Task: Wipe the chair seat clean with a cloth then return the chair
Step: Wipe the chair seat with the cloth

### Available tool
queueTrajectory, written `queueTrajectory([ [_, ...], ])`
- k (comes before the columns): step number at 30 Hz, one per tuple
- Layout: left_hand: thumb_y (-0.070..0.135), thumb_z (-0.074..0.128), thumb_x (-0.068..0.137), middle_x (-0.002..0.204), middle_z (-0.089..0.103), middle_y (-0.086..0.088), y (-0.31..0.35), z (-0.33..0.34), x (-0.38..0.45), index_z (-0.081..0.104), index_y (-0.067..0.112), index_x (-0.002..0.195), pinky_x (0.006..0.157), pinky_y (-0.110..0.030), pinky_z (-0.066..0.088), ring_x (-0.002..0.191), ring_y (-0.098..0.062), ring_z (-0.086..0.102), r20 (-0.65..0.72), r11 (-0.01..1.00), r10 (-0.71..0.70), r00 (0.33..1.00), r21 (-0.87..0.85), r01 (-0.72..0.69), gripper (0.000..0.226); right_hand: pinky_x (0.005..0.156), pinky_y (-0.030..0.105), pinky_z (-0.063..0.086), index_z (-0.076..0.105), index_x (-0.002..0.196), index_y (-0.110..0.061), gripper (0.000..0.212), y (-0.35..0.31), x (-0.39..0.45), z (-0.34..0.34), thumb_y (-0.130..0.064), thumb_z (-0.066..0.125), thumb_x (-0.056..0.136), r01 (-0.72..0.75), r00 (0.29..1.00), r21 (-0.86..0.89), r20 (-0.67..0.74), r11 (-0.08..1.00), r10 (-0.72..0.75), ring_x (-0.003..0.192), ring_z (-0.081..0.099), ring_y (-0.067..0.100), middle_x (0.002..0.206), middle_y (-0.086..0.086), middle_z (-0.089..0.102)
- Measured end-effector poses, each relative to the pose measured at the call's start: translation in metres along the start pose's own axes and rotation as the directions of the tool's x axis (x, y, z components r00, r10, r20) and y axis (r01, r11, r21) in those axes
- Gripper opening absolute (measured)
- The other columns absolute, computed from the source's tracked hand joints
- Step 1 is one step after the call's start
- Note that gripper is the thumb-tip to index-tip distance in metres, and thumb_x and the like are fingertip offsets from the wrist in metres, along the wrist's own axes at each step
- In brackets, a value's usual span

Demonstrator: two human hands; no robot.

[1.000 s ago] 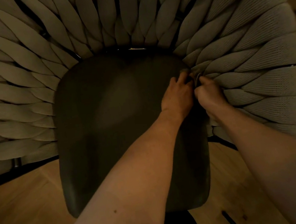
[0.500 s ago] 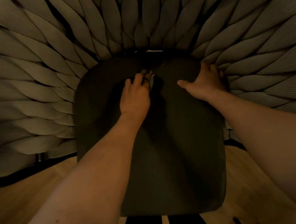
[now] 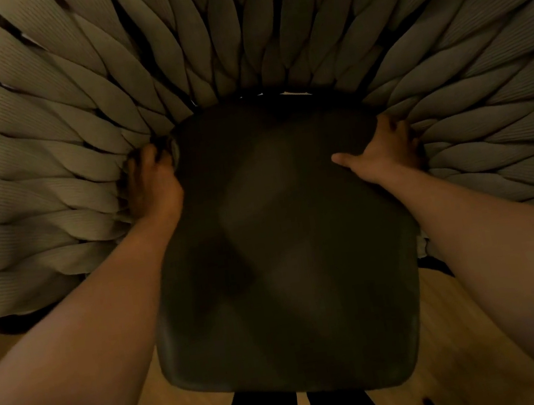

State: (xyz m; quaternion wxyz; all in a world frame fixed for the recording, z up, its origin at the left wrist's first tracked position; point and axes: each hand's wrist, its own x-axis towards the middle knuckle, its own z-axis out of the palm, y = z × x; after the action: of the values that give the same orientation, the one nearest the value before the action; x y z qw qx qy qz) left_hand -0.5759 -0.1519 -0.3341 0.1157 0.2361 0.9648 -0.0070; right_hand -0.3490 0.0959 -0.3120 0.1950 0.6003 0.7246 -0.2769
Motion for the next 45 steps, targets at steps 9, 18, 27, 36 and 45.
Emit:
queueTrajectory([
  [9, 0.0, 0.045, 0.087, 0.135, 0.043, -0.016, 0.018, 0.004, -0.001, 0.051, 0.008, 0.132, 0.094, -0.036, 0.039, 0.117, -0.035, 0.046, -0.019, 0.967, 0.004, 1.0, -0.254, -0.009, 0.046, 0.118, 0.054, 0.033, 0.026, 0.159, -0.027, 0.099, 0.012, 0.005, -0.004, -0.066, 0.072, 0.08, 0.033, 0.999, 0.167, 0.009, 0.985, -0.035, 0.15, 0.027, 0.036, 0.165, 0.008, 0.021],
  [18, 0.005, 0.046, 0.092, 0.143, 0.041, -0.011, 0.121, 0.022, -0.023, 0.043, 0.012, 0.145, 0.099, -0.042, 0.044, 0.114, -0.037, 0.048, 0.009, 0.93, 0.268, 0.963, -0.262, -0.256, 0.053, 0.114, 0.041, 0.039, 0.037, 0.156, -0.02, 0.072, 0.03, -0.006, -0.02, -0.036, 0.068, 0.093, 0.068, 0.998, 0.326, -0.021, 0.943, -0.065, 0.142, 0.042, 0.028, 0.157, 0.006, 0.042],
  [27, 0.015, 0.047, 0.093, 0.155, 0.028, -0.01, 0.228, 0.028, -0.05, 0.036, 0.016, 0.149, 0.101, -0.036, 0.035, 0.119, -0.034, 0.044, 0.104, 0.838, 0.518, 0.849, -0.262, -0.479, 0.057, 0.114, 0.04, 0.042, 0.053, 0.146, -0.015, 0.064, 0.044, -0.007, -0.019, -0.012, 0.066, 0.084, 0.05, 0.998, 0.389, -0.042, 0.92, -0.036, 0.133, 0.055, 0.024, 0.144, 0.006, 0.059],
  [36, 0.022, 0.047, 0.097, 0.149, 0.029, -0.004, 0.263, 0.026, -0.056, 0.044, 0.02, 0.142, 0.1, -0.036, 0.04, 0.12, -0.031, 0.039, 0.13, 0.645, 0.761, 0.636, -0.252, -0.721, 0.046, 0.107, 0.04, 0.046, 0.056, 0.142, -0.013, 0.054, 0.043, -0.004, -0.017, -0.009, 0.061, 0.088, 0.081, 0.994, 0.26, -0.096, 0.962, -0.057, 0.13, 0.054, 0.035, 0.139, 0.014, 0.061],
  [45, 0.024, 0.06, 0.083, 0.14, 0.042, -0.012, 0.227, 0.024, -0.009, 0.05, 0.01, 0.134, 0.088, -0.04, 0.04, 0.117, -0.037, 0.045, 0.128, 0.664, 0.739, 0.662, 0.031, -0.747, 0.054, 0.113, 0.05, 0.034, 0.022, 0.158, -0.016, 0.113, -0.001, -0.004, -0.004, -0.051, 0.086, 0.071, 0.109, 0.993, -0.058, 0.048, 0.992, -0.107, 0.147, 0.021, 0.036, 0.162, 0.007, 0.018],
])
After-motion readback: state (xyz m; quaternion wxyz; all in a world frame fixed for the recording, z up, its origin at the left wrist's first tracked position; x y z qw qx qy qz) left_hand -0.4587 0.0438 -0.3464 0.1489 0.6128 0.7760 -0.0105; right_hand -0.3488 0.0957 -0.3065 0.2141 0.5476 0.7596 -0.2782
